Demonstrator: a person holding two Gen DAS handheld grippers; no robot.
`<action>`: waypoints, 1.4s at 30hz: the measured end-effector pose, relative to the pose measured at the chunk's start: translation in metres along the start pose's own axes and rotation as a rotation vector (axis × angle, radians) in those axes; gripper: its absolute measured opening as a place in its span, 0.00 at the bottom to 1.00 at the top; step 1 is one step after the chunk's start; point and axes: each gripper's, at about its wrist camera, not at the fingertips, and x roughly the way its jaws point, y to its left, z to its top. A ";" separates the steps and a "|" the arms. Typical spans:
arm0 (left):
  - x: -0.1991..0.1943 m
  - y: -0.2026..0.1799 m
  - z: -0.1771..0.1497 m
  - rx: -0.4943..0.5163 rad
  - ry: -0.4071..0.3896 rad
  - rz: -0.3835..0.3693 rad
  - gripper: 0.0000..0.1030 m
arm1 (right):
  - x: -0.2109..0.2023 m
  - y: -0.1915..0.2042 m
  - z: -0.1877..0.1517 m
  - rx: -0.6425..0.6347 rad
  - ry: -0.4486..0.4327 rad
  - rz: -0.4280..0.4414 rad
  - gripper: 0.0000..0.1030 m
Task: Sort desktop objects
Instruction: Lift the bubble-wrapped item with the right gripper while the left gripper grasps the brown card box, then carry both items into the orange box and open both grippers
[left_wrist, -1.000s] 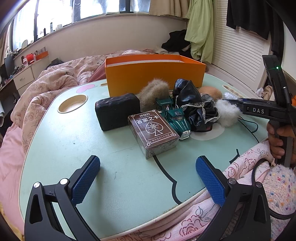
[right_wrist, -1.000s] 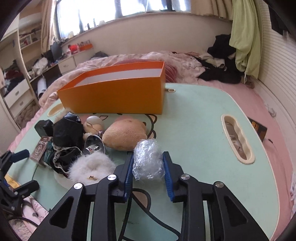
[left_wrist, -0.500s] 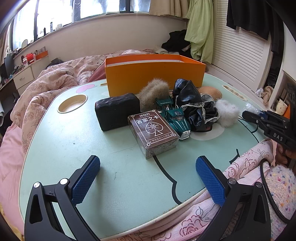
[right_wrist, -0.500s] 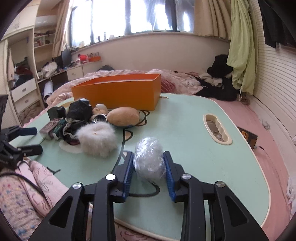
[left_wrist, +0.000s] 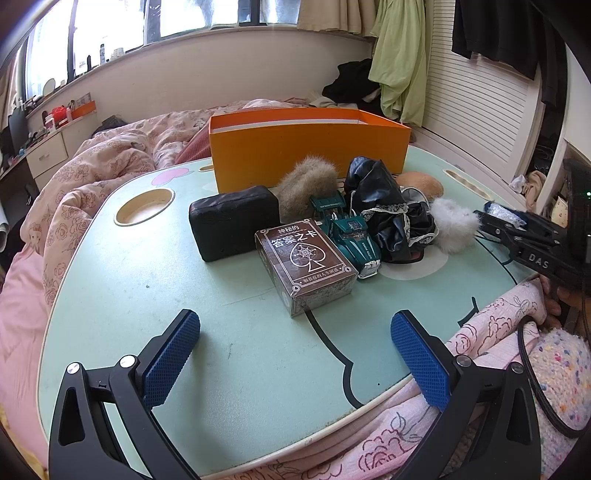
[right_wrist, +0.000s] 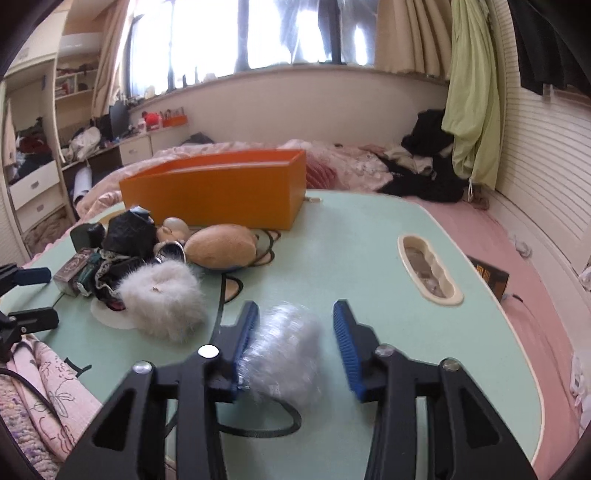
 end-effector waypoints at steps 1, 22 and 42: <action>0.000 0.001 0.000 -0.001 -0.001 -0.001 1.00 | -0.002 0.002 -0.002 -0.009 -0.005 0.006 0.26; 0.008 -0.009 0.040 -0.006 -0.035 0.012 0.88 | -0.013 0.001 -0.013 -0.006 -0.050 0.003 0.26; 0.024 0.018 0.031 -0.109 0.024 0.084 0.37 | -0.013 0.001 -0.012 -0.013 -0.049 0.009 0.27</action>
